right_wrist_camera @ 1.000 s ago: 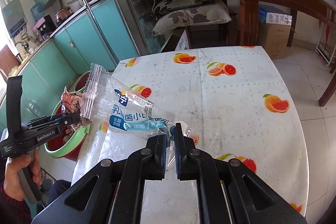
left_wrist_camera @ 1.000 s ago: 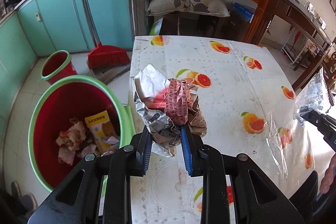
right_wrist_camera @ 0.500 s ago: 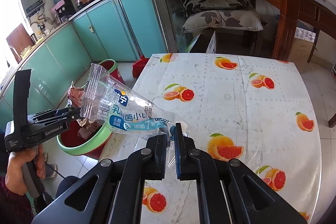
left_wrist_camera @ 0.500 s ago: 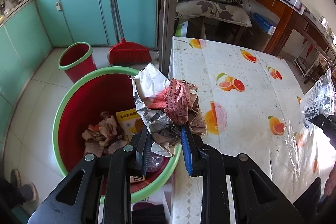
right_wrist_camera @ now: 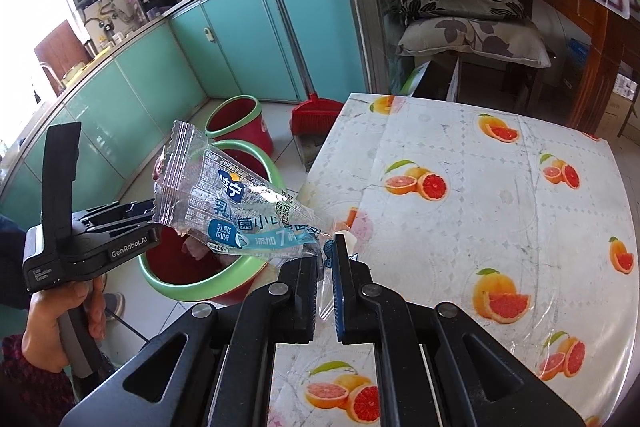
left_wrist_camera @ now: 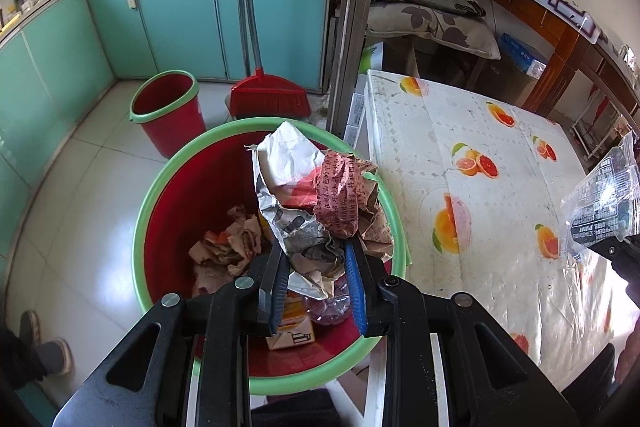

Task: Collect trash
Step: 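Carry the foil wad and plastic bag over the red bucket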

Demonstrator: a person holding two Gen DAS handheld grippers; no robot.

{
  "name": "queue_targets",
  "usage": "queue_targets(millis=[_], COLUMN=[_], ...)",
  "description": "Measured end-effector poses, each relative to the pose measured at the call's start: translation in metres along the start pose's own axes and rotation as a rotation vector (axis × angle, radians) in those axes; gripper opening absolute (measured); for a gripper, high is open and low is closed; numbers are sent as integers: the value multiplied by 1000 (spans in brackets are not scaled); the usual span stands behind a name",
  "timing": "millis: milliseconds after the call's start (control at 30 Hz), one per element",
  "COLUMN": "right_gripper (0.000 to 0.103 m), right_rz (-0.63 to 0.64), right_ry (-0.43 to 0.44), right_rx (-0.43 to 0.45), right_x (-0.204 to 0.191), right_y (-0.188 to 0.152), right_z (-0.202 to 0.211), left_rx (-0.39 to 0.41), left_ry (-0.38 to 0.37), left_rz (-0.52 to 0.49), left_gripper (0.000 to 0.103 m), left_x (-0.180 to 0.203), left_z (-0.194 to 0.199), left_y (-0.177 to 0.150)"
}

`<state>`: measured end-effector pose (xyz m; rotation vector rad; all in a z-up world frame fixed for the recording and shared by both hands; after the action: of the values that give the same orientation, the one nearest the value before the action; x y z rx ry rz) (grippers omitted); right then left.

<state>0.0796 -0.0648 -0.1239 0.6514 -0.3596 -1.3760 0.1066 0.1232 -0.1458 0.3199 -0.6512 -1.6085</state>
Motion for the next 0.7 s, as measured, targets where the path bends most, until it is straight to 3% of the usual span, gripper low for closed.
queue_targets(millis=[700], right_gripper=[5], right_rz=[36], right_ry=[102], right_rx=[-57], right_x=[-63], right_y=[15], right_z=[-46], left_rx=[-30], left_ry=[43], left_rz=[66], left_gripper=[25], left_x=[-45], left_z=[-15], left_y=[-7])
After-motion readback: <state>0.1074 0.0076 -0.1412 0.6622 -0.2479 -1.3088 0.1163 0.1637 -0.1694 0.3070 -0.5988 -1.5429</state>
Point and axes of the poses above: each gripper's, at about its wrist camera, not at the fingertips, and z roughly against the way its jaws point, x to its right, y to its top, the point moved 7 cm from there along -z, roughly the way its jaws point, and after that the axes turned 6 degrees about -y, right-handed, at the moved point
